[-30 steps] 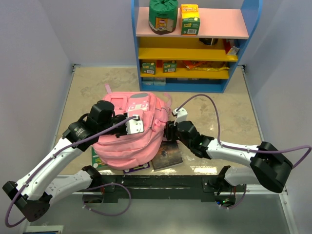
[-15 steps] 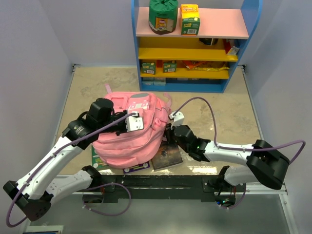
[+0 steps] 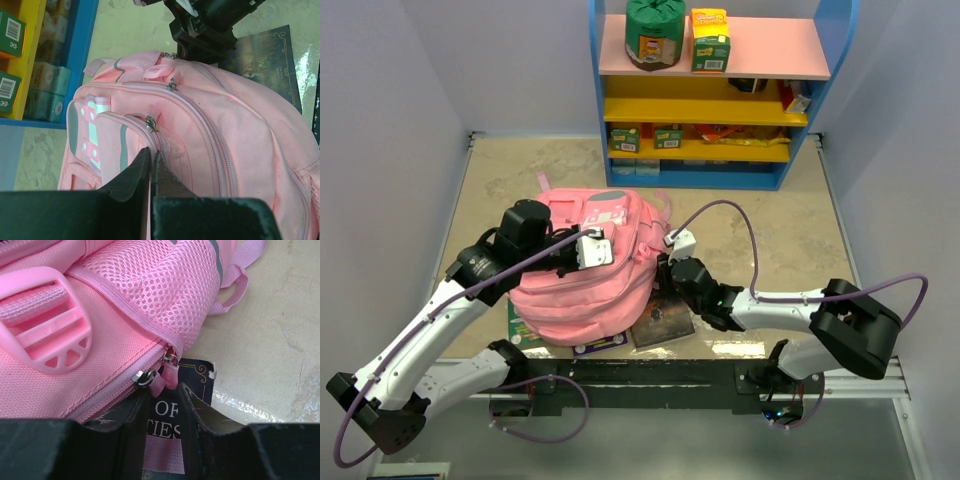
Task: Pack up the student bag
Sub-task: Unzip the student bag at the center of the board.
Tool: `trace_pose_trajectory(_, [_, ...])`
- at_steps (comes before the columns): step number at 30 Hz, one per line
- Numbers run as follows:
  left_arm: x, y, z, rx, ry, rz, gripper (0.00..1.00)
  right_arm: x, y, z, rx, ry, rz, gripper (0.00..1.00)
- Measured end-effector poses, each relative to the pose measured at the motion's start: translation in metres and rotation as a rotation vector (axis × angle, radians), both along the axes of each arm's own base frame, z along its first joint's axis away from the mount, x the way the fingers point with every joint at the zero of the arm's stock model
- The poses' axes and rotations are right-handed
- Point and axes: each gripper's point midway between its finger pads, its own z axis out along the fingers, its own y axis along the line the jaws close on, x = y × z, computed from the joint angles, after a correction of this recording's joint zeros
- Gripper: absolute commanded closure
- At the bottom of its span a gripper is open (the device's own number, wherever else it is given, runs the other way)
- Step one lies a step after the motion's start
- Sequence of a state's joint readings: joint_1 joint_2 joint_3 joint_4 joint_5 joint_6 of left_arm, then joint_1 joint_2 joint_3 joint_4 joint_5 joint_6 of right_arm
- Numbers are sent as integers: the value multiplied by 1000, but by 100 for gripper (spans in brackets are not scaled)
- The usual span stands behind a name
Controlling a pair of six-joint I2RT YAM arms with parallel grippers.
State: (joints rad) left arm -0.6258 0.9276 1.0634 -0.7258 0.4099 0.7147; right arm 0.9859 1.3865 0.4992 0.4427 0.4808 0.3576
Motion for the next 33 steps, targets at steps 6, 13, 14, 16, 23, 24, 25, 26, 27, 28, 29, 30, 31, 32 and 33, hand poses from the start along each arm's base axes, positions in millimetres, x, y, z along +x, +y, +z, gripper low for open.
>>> trace_pose_trajectory(6, [0, 0, 0, -3, 1, 0, 100, 3, 5, 9, 27, -35, 7, 100])
trace_pose_trajectory(13, [0, -1, 2, -22, 16, 6, 100, -4, -1, 17, 59, -58, 17, 100])
trace_pose_trajectory(14, [0, -2, 3, -26, 15, 6, 100, -6, -2, 18, 63, -60, 21, 100])
trace_pose_trajectory(16, [0, -3, 5, -40, 17, 10, 100, -11, -4, 22, 71, -63, 27, 100])
trace_pose_trajectory(23, [4, -6, 4, -72, 15, 31, 100, -32, 1, 25, 110, -18, 63, 100])
trace_pose_trajectory(24, [4, -6, 3, -73, 16, 33, 100, -38, 4, 22, 112, 3, 81, 100])
trace_pose_trajectory(25, [4, -6, 1, -76, 20, 36, 100, -43, 7, 21, 111, 9, 96, 100])
trace_pose_trajectory(26, [4, -6, -1, -76, 24, 38, 100, -49, 10, 18, 105, 25, 114, 100])
trace_pose_trajectory(27, [3, -6, -2, -79, 29, 41, 100, -56, 13, 14, 97, 39, 132, 100])
trace_pose_trajectory(28, [3, -6, -3, -82, 34, 43, 100, -63, 17, 10, 87, 54, 153, 100])
trace_pose_trajectory(29, [3, -6, -5, -85, 37, 45, 100, -70, 21, 7, 76, 68, 174, 100])
trace_pose_trajectory(30, [2, -6, -7, -86, 41, 48, 100, -77, 26, 5, 66, 79, 194, 100])
trace_pose_trajectory(31, [2, -6, -9, -87, 48, 53, 100, -81, 30, 5, 60, 86, 209, 100])
trace_pose_trajectory(32, [2, -6, -11, -87, 52, 57, 100, -88, 35, 6, 56, 94, 228, 100])
trace_pose_trajectory(33, [3, -5, -13, -85, 55, 65, 100, -93, 40, 8, 57, 97, 245, 100])
